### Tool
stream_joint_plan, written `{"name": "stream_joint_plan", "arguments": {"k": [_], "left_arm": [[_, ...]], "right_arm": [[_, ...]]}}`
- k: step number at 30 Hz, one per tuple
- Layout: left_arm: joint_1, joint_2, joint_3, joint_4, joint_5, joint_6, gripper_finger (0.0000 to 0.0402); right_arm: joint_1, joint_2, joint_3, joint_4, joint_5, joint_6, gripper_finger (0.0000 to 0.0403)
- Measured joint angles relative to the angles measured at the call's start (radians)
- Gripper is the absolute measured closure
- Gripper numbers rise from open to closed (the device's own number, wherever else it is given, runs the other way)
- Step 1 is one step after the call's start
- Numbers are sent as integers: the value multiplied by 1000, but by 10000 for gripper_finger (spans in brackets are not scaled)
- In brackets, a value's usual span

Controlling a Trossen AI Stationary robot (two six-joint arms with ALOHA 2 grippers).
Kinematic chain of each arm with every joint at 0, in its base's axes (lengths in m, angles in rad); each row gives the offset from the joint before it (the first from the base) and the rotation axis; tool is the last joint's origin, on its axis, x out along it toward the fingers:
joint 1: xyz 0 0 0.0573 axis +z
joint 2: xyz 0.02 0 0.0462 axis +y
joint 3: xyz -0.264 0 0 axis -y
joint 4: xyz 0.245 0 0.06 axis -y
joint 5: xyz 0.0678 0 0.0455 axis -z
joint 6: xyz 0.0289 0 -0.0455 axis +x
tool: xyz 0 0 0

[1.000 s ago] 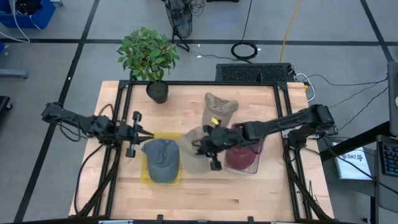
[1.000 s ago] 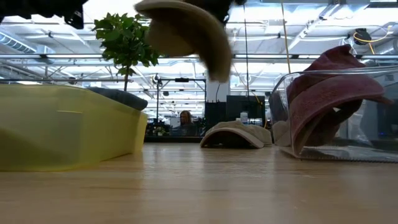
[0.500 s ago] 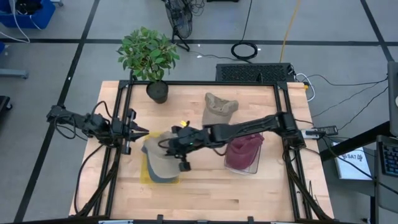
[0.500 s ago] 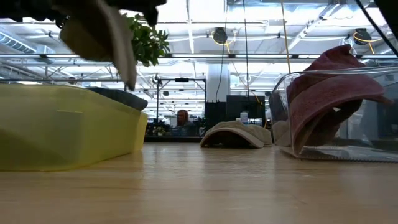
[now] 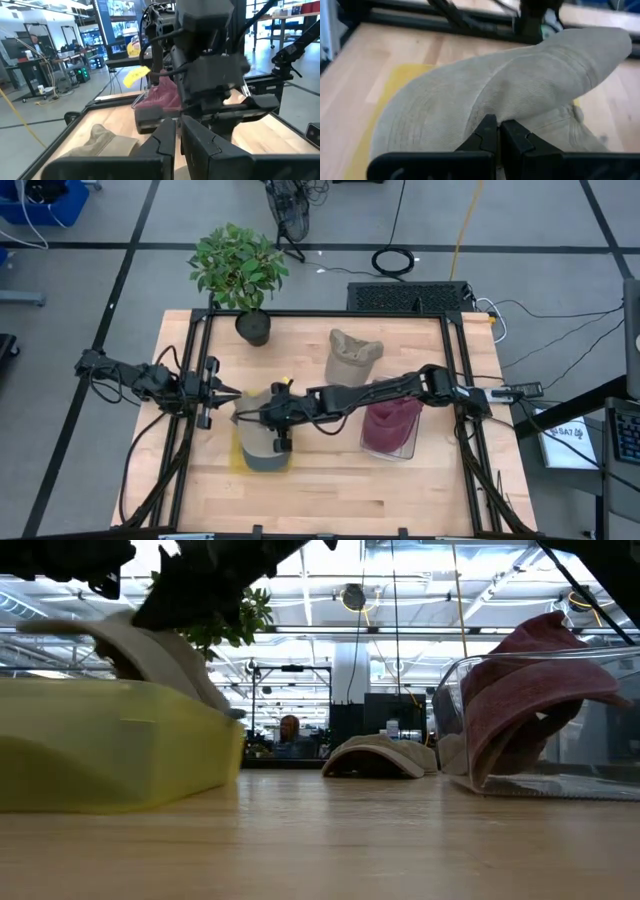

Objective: Pick and place caps into container
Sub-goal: Put the bottom brown cap into the yellow container

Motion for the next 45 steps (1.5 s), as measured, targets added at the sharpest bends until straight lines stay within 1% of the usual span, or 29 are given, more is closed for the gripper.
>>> {"name": "stream_joint_plan", "arguments": {"k": [4, 13, 17, 24, 27, 38, 45], "left_arm": [[0, 0, 0, -7, 0, -1, 364], [0, 0, 0, -7, 1, -20, 364], [0, 0, 0, -32, 1, -35, 364], [0, 0, 0, -36, 10, -50, 364], [0, 0, 0, -36, 9, -49, 364], [0, 0, 0, -35, 11, -71, 364], [0, 0, 0, -36, 31, -76, 364]], "right_arm": [[-1, 2, -1, -25, 5, -9, 403], [17, -42, -2, 19, 4, -68, 403], [26, -66, -2, -10, 5, -67, 403], [56, -90, -2, -82, 3, -7, 403], [58, -79, -3, -119, 4, 23, 403], [32, 18, -3, -117, 3, 65, 403], [12, 69, -2, -114, 1, 90, 403]]}}
